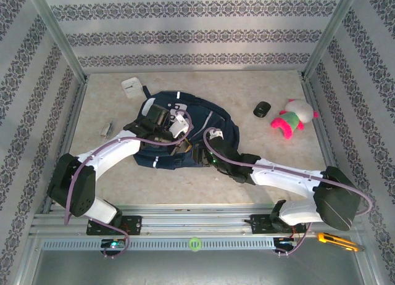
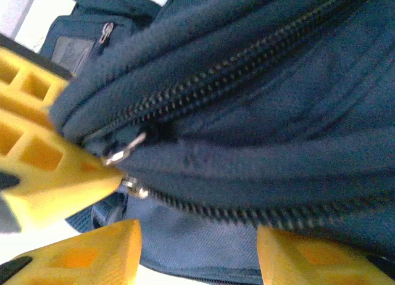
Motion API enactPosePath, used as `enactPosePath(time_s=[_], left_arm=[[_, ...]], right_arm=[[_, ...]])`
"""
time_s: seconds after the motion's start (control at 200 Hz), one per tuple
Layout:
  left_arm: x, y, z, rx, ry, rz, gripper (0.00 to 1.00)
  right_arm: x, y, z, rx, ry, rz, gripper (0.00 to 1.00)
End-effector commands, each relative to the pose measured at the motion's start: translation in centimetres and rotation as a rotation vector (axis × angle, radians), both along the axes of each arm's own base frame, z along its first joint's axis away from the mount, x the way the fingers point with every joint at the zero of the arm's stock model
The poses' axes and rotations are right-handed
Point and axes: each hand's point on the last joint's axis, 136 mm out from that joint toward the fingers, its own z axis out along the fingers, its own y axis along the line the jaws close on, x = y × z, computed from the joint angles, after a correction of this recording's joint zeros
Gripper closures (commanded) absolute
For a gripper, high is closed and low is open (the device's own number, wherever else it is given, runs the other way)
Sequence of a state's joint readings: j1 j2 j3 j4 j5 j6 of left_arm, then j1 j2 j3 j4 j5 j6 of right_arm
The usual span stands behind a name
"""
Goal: Pack the student bag
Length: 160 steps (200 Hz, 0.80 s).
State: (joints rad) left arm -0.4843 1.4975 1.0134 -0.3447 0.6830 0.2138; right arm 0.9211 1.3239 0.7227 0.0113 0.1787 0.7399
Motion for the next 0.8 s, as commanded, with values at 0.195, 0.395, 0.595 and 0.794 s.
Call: enactPosePath(time_s=[0.195, 0.395, 0.595, 0.794], left_arm=[[-2.0, -1.4, 1.7, -0.104, 0.122, -0.041, 0.98], [-2.0, -1.1, 1.5, -0.079, 0.113, -0.034, 0.98], [-1.8, -1.1, 1.5, -0.073, 0.109, -0.032, 0.98], [-1.6, -0.9, 1.6, -0.055, 0.087, -0.032, 0.98]], right_arm=[[2.9, 1.9, 3.1, 0.070, -0.093, -0.041, 0.56], [3.2, -2.4, 1.9, 0.049, -0.054, -0.189, 0.73], [3.0, -4.1, 1.9, 0.022, -0.061, -0.206, 0.81], [3.1, -4.2, 1.6, 0.000, -0.047, -0.174, 0.91]])
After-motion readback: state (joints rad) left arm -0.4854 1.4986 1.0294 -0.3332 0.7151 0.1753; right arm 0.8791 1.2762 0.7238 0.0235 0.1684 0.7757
